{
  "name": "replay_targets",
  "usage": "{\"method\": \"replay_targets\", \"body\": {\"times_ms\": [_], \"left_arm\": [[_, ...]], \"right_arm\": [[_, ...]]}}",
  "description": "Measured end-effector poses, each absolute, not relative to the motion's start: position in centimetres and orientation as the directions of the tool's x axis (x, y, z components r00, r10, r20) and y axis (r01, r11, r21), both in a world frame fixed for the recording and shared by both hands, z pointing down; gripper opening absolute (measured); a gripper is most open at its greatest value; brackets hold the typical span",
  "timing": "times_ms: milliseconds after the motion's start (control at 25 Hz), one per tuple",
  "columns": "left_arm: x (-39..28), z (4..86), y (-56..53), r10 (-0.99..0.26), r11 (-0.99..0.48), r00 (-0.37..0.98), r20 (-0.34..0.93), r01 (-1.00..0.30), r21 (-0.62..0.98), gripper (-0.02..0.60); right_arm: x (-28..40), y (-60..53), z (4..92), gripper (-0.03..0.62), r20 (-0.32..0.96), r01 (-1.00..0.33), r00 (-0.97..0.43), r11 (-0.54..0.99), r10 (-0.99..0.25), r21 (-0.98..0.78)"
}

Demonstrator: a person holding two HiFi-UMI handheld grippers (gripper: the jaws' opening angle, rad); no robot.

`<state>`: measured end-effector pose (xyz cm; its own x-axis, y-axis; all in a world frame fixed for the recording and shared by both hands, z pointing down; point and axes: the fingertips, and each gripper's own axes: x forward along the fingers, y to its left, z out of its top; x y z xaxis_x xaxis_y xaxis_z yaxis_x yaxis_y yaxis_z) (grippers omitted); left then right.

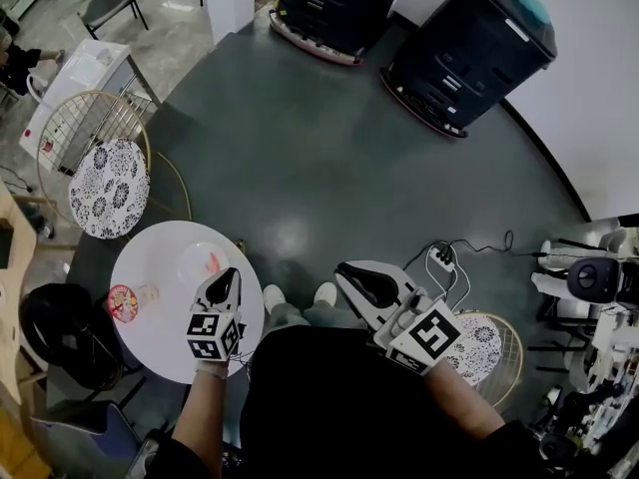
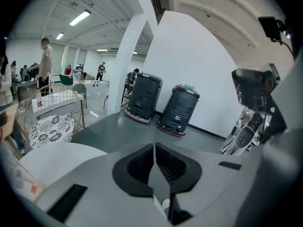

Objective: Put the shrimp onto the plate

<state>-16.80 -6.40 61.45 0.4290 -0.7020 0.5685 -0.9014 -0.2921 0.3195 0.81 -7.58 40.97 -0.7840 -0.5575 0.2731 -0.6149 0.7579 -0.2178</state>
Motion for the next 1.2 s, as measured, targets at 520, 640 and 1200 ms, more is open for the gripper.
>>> {"method": "replay_targets", "body": {"times_ms": [520, 640, 1200], "left_arm": [[-10.3, 47.8, -5.8, -0.804, -0.4, 0.497, 0.326, -0.858, 0.323, 0.006], [-9.2, 44.9, -5.6, -0.814, -0.424, 0.508, 0.281, -0.851, 0.309, 0.006], [-3.4, 35.1, -5.7, -0.797, -0.544, 0.582, 0.158, -0.807, 0.228, 0.006]], "right_arm": [[2.4, -6.8, 39.2, 0.035, 0.2, -0.59, -0.806, 0.782, -0.557, -0.2], [2.5, -6.6, 38.8, 0.035, 0.18, -0.577, -0.816, 0.791, -0.549, -0.205], [4.9, -6.7, 35.8, 0.035, 0.091, -0.588, -0.808, 0.784, -0.583, -0.196]]}}
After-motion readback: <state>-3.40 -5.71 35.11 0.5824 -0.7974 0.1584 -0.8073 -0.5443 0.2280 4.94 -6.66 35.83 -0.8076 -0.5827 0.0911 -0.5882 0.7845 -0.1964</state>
